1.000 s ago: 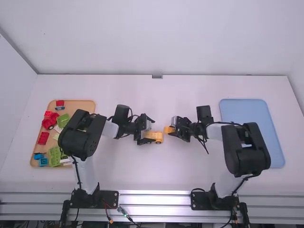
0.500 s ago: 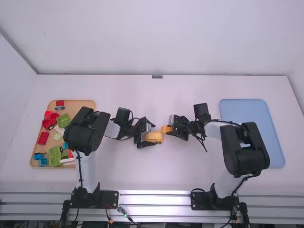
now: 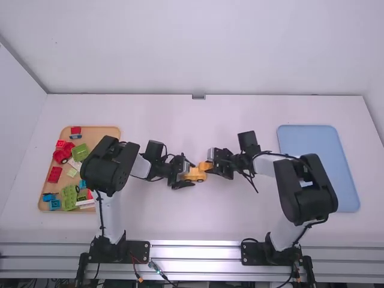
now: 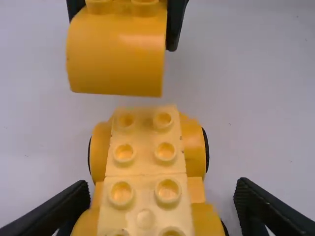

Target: Assemble lego blocks to make yellow taxi

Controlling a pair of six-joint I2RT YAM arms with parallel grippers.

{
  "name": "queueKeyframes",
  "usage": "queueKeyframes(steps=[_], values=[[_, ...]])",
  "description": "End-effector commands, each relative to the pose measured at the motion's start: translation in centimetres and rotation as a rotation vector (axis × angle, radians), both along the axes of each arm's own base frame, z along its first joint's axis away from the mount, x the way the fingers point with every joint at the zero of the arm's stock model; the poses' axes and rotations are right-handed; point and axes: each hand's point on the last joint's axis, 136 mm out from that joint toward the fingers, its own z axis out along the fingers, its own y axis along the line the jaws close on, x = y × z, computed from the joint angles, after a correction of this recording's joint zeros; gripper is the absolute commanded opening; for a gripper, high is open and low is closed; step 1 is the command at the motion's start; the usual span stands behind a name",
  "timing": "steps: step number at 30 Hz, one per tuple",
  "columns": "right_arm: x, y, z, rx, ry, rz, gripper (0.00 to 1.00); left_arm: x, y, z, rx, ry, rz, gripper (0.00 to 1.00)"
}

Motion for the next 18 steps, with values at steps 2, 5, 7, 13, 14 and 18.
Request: queueKeyframes(steps=[2, 5, 7, 13, 14, 18], values=[[0.1, 0.8, 1.2, 0.017, -0.027, 0.022, 0.18, -0.2, 0.0, 0.0, -0.006, -0.002, -0.011, 0.73], [-0.3, 1.3, 0.9, 0.01, -0.024, 0.037, 0.17, -0.4, 0.0, -0.1, -0.003, -0.023, -0.024, 0.65], [-0.5, 1.5, 0.8, 0.01, -0.019, 0.044, 0.17, -0.4, 0.0, -0.2, -0.002, -0.019, -0.023, 0.65], [-1.2, 2.4, 0.8, 0.01, -0.021, 0.077, 0.15, -0.1, 0.2, -0.5, 0.021, -0.025, -0.007, 0.63], [-1.3, 2.5, 0.7, 0.01, -0.02, 0.081, 0.15, -0.1, 0.2, -0.6, 0.024, -0.026, -0.007, 0.63], [-1.8, 3.0, 0.1, 0.011, -0.005, 0.1, 0.13, 0.0, 0.2, -0.8, 0.039, -0.029, -0.001, 0.62]])
